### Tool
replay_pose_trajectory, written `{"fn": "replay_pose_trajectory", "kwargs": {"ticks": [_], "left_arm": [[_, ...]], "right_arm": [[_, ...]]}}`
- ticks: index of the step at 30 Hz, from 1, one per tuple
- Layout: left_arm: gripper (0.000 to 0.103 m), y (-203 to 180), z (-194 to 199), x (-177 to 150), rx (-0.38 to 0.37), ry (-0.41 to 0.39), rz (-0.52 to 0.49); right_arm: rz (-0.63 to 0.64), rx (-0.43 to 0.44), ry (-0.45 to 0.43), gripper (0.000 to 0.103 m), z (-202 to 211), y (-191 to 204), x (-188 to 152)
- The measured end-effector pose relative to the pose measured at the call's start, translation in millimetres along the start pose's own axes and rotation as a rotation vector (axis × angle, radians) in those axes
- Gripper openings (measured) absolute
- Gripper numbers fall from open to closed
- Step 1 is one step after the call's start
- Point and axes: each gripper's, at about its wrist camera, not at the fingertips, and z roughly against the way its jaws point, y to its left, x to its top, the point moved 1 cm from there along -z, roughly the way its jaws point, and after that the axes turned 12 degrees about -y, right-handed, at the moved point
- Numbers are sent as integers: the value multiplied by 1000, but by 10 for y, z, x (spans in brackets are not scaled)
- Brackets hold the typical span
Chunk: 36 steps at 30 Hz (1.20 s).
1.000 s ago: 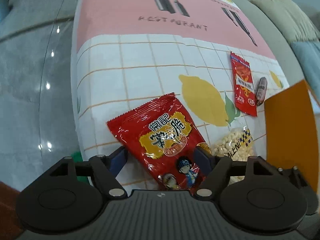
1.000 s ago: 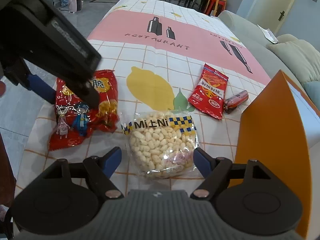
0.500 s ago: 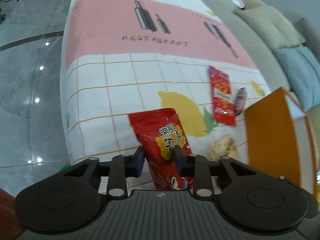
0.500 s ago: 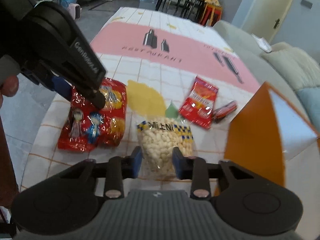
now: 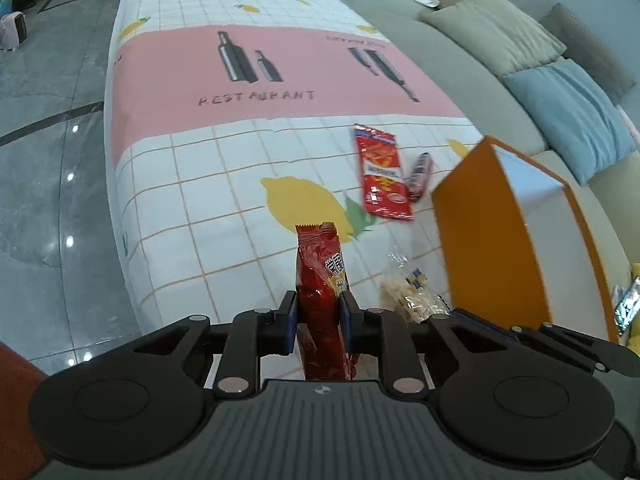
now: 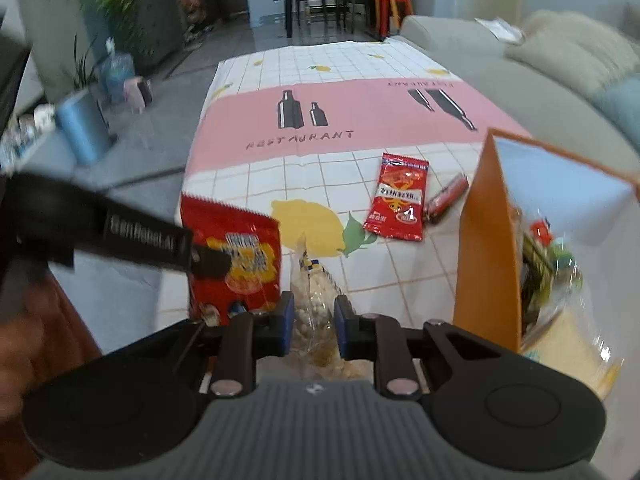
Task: Organize snacks
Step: 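Carry the crisp bag with the left gripper while the right carries the puff bag over the box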
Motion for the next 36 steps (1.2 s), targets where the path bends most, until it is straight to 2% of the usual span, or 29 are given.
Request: {"fn": "replay_pose_trajectory", "kwargs": {"ticks": [13, 21, 27, 32, 36], "left_arm": [[24, -475, 611, 302, -14, -100, -63], [24, -999, 858, 613, -99, -171, -147], [23, -1472, 685, 669, -159, -160, -221], [24, -1795, 392, 620, -222, -97, -246], [23, -1958, 113, 576, -236, -33, -249]], "right_arm": [[-3, 25, -172, 17, 797, -14, 345], [26, -14, -246, 16, 1181, -280, 648], [64, -106, -253, 15, 1340, -641, 763], [32, -171, -200, 12, 1309, -1086, 740], [19, -223, -149, 11, 1204, -1389, 656]]}}
